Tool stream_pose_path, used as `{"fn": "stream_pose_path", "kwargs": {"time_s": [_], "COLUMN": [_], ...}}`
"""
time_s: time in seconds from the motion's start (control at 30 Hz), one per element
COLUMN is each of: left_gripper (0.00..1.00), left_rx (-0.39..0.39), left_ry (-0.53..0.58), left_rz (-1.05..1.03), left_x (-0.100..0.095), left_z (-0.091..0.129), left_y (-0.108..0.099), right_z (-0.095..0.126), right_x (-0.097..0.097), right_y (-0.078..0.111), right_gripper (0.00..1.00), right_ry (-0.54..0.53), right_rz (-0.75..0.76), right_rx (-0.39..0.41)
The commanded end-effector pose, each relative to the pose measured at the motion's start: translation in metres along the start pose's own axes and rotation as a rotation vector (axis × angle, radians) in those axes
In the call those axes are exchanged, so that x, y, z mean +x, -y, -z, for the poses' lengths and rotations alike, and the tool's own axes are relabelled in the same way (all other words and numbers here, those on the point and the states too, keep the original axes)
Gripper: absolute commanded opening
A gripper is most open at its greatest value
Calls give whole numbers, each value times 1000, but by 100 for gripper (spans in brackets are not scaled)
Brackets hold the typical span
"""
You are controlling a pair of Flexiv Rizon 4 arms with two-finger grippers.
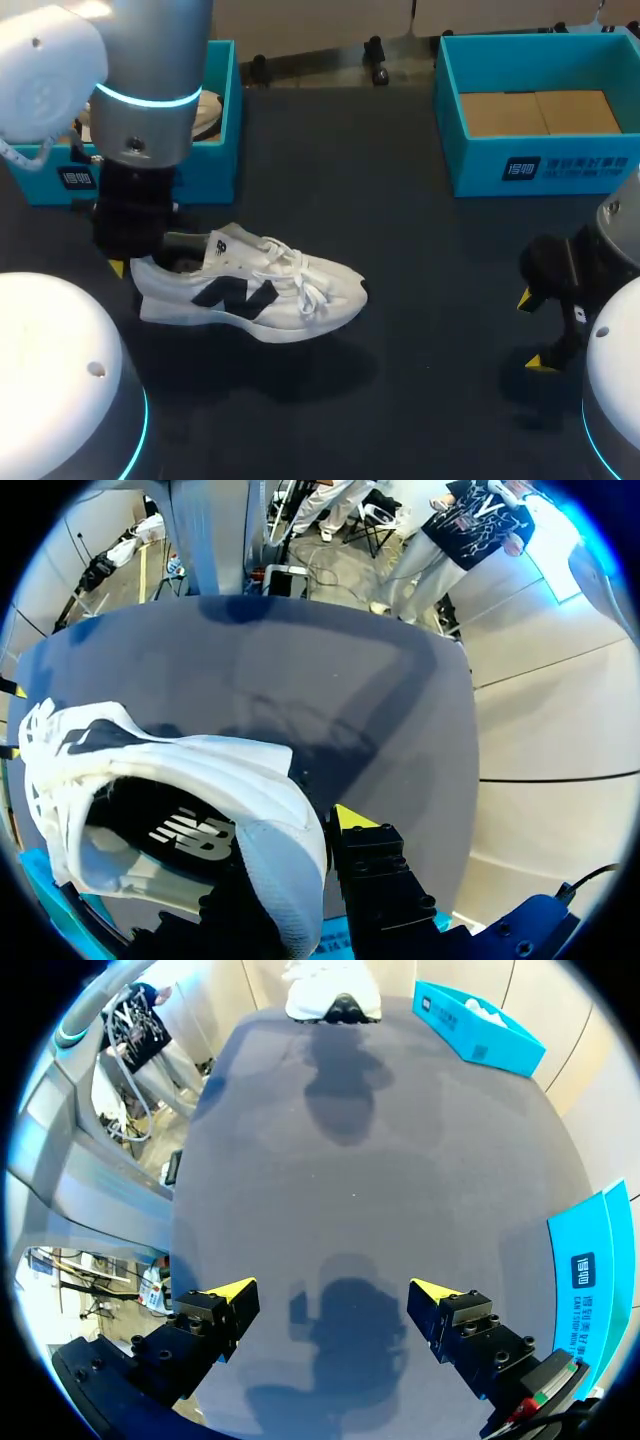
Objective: Take the shoe out of the shoebox, open the shoe tongue, remove and reinsert the insole, then place the shoe into the shoebox
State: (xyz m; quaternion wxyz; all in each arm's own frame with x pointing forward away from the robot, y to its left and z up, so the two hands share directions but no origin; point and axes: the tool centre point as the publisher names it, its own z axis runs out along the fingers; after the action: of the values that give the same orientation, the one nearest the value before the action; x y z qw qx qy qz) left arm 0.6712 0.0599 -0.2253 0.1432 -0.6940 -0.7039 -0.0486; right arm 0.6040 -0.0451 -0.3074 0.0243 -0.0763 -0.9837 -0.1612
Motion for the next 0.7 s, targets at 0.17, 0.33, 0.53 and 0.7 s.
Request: {"fn": "stream_pose_path", "kwargs": {"time_s": [0.17, 0.33, 0.53, 0.7], "left_gripper": [0, 0, 0, 0], "left_rx": [-1, -37, -60, -74], "left_ry": [2, 27, -14, -22], "left_rz": [0, -55, -66, -69], "left_x": [1, -10, -42, -66], "left_z": [2, -6, -25, -37], "left_y": [0, 9, 12, 11], "right_z": [0, 0, 0, 0], "right_x": [2, 2, 2, 2], "right_y": [0, 0, 0, 0], "right_gripper": [100, 100, 100, 100], "right_ry": [4, 4, 4, 4], "right_rz": [0, 0, 0, 0], "right_rx": [1, 1, 1, 1]}}
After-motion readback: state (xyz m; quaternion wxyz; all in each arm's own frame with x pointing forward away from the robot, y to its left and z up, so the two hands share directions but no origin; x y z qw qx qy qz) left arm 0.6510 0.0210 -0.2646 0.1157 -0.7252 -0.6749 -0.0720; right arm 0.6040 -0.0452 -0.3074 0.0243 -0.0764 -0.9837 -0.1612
